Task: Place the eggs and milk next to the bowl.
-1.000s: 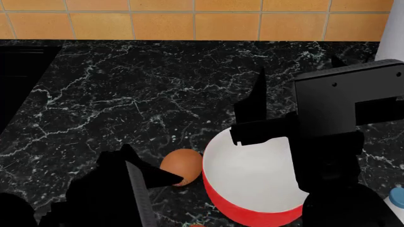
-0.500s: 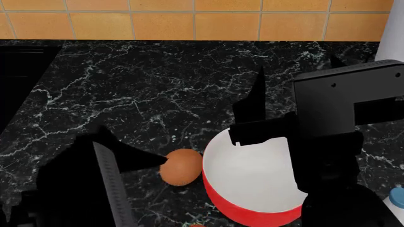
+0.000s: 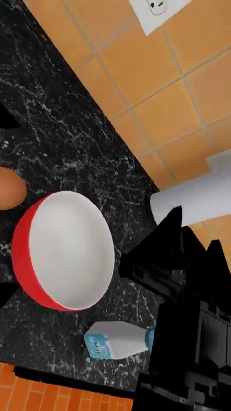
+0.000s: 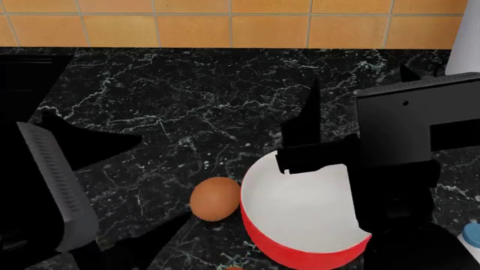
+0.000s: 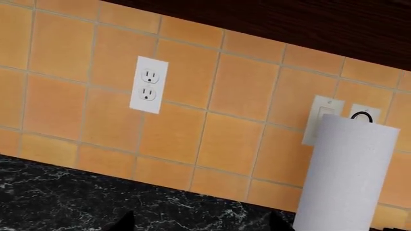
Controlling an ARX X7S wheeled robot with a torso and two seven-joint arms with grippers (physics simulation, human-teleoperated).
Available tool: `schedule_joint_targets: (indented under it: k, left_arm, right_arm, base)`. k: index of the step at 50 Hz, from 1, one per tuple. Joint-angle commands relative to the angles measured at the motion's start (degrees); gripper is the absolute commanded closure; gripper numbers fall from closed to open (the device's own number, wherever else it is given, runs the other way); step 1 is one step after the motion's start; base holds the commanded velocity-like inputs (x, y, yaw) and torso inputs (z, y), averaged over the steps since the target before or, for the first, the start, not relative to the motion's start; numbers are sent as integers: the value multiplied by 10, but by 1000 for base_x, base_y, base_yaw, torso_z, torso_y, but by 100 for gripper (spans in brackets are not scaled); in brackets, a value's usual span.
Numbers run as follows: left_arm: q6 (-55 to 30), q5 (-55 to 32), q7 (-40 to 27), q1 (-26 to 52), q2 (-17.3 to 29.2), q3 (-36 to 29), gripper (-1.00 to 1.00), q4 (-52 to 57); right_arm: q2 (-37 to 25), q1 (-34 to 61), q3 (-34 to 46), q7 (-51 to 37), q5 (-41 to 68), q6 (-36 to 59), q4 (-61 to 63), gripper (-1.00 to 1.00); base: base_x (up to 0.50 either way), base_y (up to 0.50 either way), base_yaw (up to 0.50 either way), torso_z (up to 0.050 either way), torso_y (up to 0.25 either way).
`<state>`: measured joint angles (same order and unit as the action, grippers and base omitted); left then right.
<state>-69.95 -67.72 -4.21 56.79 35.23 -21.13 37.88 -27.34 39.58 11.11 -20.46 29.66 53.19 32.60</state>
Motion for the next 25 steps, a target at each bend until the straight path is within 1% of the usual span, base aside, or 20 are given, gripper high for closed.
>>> schedule_joint_targets:
  k: [1,4,12,18,25]
  left_arm:
    - [62,0,-24,-28,19,56,-100,-43]
    - [69,5,-34,-35,22,66,-100,-46]
    - [108,70,-31,-53,33,63,-100,-65]
    - [133,87,-41,-71,30,81,-100,-94]
    - [162,112,-37,-95,40,92,-100,-117]
  right_arm:
    - [1,5,-14,4,5,11,5,-100]
    - [0,6,-15,3,6,14,7,-100]
    - [-1,12,-17,1,11,22,10,-100]
    - [-2,15,-17,-3,15,33,13,-100]
    - [-8,21,-24,-12,28,62,32,-100]
  base:
    - [0,0,0,0,0]
    - [0,0,0,0,0]
    - [0,0,0,0,0]
    - [0,0,0,0,0]
    - [0,0,0,0,0]
